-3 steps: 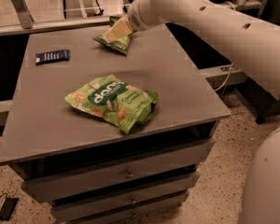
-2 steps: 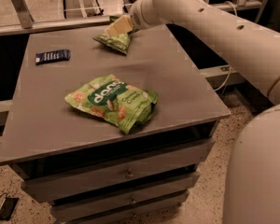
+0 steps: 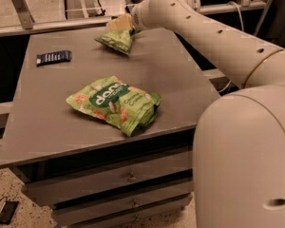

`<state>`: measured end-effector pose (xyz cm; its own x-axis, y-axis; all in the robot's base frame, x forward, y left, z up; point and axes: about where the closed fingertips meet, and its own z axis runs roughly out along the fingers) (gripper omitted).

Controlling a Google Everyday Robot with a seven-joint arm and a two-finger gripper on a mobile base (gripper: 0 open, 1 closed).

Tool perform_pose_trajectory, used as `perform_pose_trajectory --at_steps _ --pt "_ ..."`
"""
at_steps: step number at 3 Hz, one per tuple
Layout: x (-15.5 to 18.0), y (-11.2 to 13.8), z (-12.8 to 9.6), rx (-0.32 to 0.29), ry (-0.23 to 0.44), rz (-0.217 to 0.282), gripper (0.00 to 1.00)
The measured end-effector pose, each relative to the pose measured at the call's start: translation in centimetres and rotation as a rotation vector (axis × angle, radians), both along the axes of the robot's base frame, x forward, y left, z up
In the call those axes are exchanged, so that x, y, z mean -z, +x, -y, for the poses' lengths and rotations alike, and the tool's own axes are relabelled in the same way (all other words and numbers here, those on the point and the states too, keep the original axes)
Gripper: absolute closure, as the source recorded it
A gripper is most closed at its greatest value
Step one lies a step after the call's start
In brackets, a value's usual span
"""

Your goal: Move green jalapeno chip bag near green rice chip bag

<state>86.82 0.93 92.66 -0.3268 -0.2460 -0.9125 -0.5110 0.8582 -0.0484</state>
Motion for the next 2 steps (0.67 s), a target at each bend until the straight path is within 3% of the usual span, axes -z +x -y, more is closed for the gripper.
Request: perform_pose_trajectory --at_steps 2 --pt "5.3 2.6 -1.0 0.077 0.091 -0.115 0.42"
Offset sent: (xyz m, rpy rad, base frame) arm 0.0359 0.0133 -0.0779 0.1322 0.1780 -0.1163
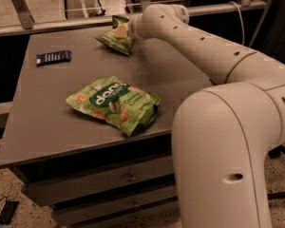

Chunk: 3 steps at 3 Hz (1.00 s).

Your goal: Move green jalapeno chip bag near green rice chip bag

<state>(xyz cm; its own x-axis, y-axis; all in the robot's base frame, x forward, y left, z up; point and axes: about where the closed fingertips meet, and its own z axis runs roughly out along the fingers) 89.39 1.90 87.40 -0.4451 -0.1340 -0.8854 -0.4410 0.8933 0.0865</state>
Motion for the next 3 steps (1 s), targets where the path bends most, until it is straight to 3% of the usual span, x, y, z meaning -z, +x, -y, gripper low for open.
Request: perform_pose_trajectory --at_steps 1,2,3 --pt "1.0 0.3 -0.6 0.004 0.028 -0.026 0.64" --pt "-0.2 0.4 -0.8 -0.008 0.05 -0.008 0.88" --pt "-4.1 -0.4 -0.5 -0.063 0.04 0.04 1.0"
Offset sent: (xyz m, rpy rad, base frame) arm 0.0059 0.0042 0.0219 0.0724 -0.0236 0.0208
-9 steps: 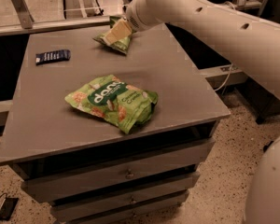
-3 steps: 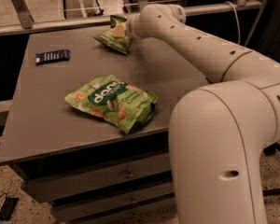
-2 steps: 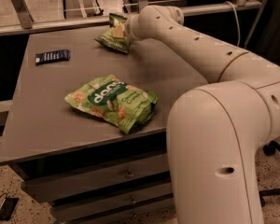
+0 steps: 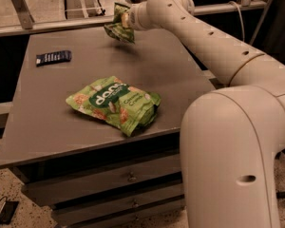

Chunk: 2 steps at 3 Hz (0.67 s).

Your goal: Move green jalapeno chip bag near green rice chip bag

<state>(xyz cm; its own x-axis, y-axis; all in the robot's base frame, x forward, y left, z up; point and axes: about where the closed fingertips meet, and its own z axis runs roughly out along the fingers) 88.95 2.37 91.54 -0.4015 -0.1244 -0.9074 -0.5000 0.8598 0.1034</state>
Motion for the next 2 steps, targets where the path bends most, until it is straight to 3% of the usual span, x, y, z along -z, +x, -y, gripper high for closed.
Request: perform_pose_trajectory --at_steps 1,2 --pt "-2.4 -1.6 0.6 -0.03 -0.022 0.011 1.0" --pt "-4.4 -5.7 0.4 -0.12 -0.04 -0.016 1.0"
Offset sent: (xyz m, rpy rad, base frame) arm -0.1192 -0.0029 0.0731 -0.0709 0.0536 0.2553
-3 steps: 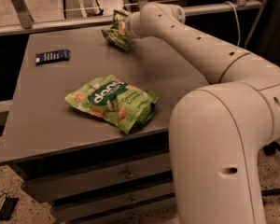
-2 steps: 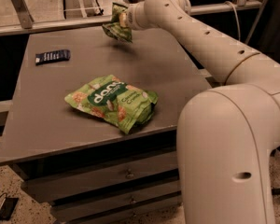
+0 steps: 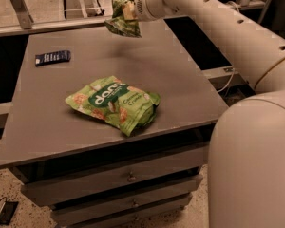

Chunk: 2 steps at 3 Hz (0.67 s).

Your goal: Move green jalapeno chip bag near green rice chip bag

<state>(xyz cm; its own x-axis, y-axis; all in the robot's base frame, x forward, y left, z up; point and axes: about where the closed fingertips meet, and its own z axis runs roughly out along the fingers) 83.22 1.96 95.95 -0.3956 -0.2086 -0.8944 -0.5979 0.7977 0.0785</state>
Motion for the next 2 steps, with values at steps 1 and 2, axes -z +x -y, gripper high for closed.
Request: perform_pose_trajectory --at_steps 1,2 --pt "-1.4 -4.8 -0.2 -0.101 -0.037 -0.041 1.0" --pt "-1.7 -9.7 0.4 -0.175 -0.058 -0.094 1.0"
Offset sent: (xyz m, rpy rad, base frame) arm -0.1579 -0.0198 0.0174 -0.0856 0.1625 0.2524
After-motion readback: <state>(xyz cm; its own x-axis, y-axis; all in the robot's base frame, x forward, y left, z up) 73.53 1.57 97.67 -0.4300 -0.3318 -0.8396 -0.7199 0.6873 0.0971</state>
